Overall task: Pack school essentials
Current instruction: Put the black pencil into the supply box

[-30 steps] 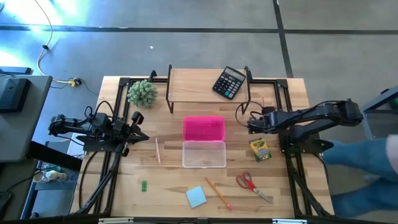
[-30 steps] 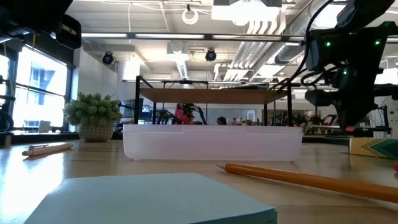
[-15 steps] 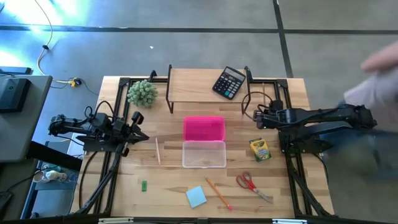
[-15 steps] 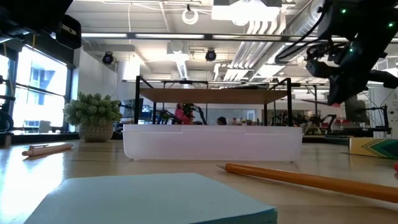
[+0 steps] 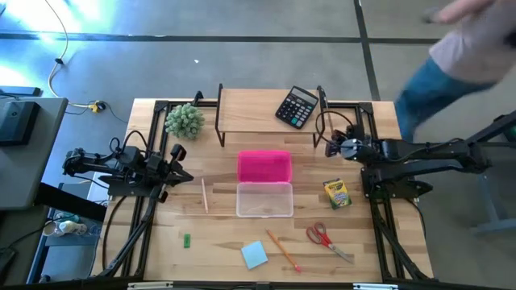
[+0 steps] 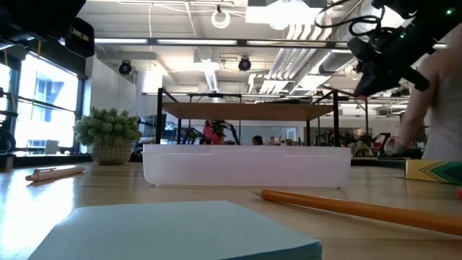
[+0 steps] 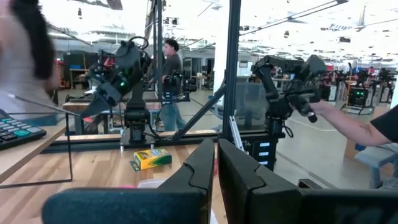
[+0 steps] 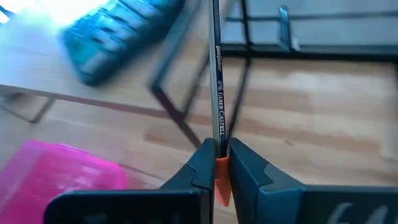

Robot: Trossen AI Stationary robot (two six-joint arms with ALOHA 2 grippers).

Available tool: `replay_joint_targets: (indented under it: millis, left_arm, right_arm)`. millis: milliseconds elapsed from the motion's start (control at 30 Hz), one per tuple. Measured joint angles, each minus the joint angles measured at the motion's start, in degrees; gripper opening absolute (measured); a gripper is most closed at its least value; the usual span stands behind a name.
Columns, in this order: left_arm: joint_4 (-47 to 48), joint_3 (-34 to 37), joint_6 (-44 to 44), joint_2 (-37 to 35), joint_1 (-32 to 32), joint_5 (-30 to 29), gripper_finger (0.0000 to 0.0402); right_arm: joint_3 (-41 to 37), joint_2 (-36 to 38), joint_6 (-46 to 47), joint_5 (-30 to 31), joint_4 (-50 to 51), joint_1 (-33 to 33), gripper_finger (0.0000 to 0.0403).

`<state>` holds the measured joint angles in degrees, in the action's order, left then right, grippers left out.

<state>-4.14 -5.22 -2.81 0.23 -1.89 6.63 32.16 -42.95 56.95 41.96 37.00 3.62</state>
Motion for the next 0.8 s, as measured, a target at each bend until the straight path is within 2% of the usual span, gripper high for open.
replay_joint_targets:
  millis: [100,267,433,633,800]
  left_arm:
    - [0.0,0.0,-0.3,0.0,0.0,0.2,0.0012]
    - [0.0,0.0,-5.2,0.0,0.0,0.2,0.0012]
    - [0.0,0.0,-8.9,0.0,0.0,0.5,0.0012]
    - [0.0,0.0,-9.0,0.0,0.0,1.5,0.0012]
    - [0.0,0.0,-9.0,0.0,0.0,1.5,0.0012]
  right_arm:
    - [0.0,0.4,-5.8,-0.9,-6.1,0.0,0.0016]
    - [0.0,0.4,-14.1,-6.3,-18.3,-0.3,0.0016]
    - [0.0,-0.4,-18.5,-12.1,-30.0,-4.7,0.0016]
    - [0.0,-7.4,-18.5,-14.3,-40.7,-14.6,0.0016]
    - [0.0,-16.0,-18.3,-14.5,-44.4,-20.4,0.0016]
